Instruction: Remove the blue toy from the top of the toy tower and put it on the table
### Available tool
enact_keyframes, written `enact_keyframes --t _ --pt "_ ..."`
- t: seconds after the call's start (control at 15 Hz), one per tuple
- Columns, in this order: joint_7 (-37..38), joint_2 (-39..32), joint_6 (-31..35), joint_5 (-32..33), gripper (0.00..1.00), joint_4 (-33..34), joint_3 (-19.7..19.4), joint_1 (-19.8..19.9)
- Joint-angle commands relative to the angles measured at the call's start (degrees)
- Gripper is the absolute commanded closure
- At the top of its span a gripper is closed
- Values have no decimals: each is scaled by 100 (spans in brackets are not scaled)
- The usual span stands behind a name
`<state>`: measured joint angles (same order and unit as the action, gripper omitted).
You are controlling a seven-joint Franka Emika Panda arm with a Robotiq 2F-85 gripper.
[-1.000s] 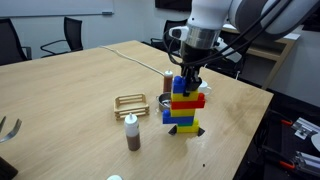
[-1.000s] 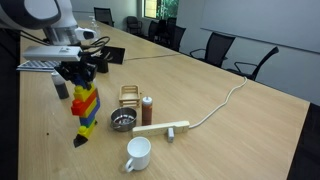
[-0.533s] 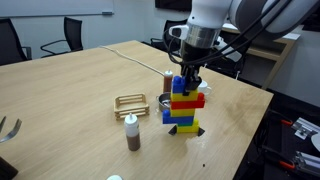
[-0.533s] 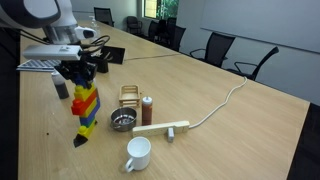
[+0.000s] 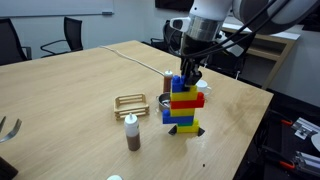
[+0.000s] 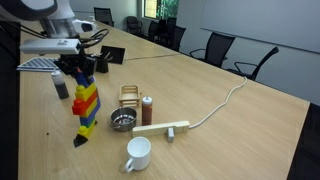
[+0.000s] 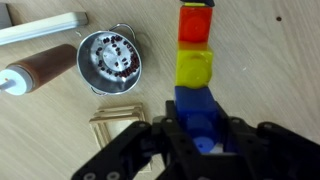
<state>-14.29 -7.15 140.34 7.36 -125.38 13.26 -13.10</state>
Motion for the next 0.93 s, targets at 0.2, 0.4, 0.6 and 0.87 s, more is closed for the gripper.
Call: enact_keyframes --t 0.2,0.4,0.6,0.87 --pt "-128 109 55 -79 88 -65 19 38" --pt "-124 99 22 -97 39 -46 21 39" --pt "-117 96 21 -104 29 -42 20 40" --pt "-96 104 54 -110 2 -53 17 42"
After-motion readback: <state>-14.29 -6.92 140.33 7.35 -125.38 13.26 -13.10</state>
